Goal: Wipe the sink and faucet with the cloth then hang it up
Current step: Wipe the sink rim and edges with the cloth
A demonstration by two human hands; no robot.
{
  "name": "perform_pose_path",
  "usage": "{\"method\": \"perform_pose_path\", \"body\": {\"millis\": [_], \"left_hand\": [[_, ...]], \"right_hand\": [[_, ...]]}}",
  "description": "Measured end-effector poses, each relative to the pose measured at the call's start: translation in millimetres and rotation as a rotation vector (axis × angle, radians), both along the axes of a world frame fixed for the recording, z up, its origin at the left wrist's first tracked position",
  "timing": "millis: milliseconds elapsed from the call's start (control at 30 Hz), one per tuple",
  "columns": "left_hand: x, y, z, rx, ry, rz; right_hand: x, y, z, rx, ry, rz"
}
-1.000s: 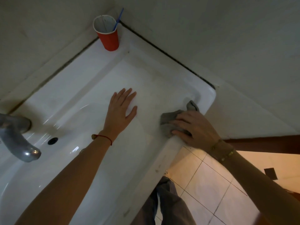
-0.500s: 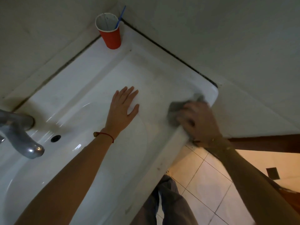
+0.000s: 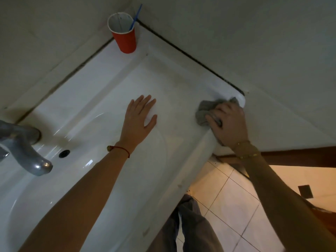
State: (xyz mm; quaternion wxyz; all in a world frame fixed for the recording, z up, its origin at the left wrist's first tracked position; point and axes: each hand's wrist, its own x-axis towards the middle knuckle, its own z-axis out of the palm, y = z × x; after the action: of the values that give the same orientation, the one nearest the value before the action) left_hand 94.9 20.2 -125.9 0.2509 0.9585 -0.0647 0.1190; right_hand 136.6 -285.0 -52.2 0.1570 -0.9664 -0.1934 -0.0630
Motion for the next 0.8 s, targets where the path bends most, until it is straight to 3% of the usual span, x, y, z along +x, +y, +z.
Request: {"method": "perform_pose_path", "body": {"millis": [67,200,300,433,533,600,700,800], "left_hand": [[0,0,0,-0.002,0.004,-0.001],[0,1,0,0.001,0.02,-0.009],[-1,0,1,0.009,0.032,-0.008],[0,0,2,-0.004,0.032,0.003],[0,-2,5,-0.016,0.039,0.014],[0,-4,6,-0.016,0.04,0.019],[-1,-5,9,-0.017,0.061,0.014],[-1,-6,13,-0.015,0.067,0.015]], "right_hand": [[-29,15,0,0.003,0.065,0.032],[-105,34,0,0.049,0.143,0.326],[-78,20,-3,0.002,0.105,0.468],[-1,-14,-3,-0.008,0.015,0.232],[5,-11,-7,0.01,-0.004,0.071],[-19,2,-7,0.032,0.041,0.119],[-53,8,-9,0.058,0.081,0.376],[-25,-7,-6,0.012,0.071,0.487]]}}
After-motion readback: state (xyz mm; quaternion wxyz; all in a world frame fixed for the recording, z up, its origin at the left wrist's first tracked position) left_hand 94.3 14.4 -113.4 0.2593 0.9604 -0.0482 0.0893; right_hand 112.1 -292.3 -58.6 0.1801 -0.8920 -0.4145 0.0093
